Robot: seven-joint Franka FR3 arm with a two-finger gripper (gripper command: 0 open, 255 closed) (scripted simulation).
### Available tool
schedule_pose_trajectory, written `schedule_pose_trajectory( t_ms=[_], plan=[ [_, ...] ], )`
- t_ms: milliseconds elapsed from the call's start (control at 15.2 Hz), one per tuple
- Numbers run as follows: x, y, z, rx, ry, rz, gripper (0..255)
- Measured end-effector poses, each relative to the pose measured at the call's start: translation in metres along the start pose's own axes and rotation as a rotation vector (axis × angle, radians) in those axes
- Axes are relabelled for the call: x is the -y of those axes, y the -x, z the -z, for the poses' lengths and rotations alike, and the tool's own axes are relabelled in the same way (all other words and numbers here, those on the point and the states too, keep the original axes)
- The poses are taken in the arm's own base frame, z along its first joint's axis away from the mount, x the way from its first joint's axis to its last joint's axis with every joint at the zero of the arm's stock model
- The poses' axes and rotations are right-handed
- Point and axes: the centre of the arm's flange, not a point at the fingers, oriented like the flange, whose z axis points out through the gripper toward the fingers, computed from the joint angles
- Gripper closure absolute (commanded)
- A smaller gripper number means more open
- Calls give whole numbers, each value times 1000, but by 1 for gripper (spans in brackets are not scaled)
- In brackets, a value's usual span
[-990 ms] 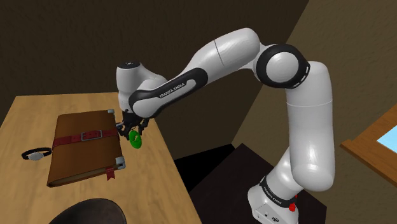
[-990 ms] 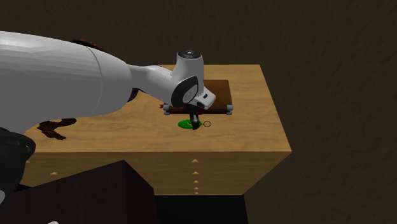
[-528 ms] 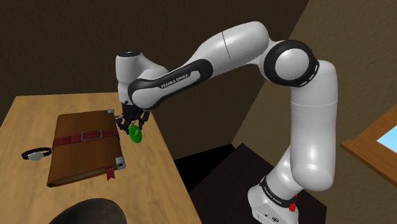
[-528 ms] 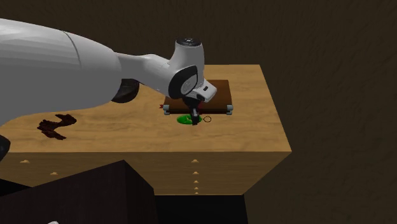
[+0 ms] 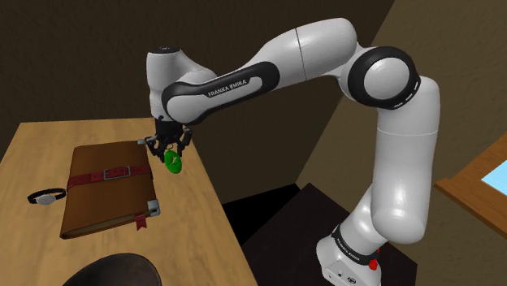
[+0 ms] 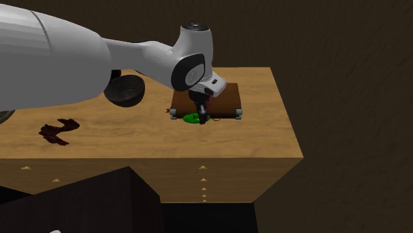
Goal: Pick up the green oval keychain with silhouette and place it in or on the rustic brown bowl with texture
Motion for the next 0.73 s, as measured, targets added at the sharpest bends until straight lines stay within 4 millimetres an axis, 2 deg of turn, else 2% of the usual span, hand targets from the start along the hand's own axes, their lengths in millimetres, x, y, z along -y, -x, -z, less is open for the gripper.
schedule_pose_trajectory(
  t_ms=[726],
  plan=[
    [-4, 0, 58, 0, 0, 0, 255]
  ],
)
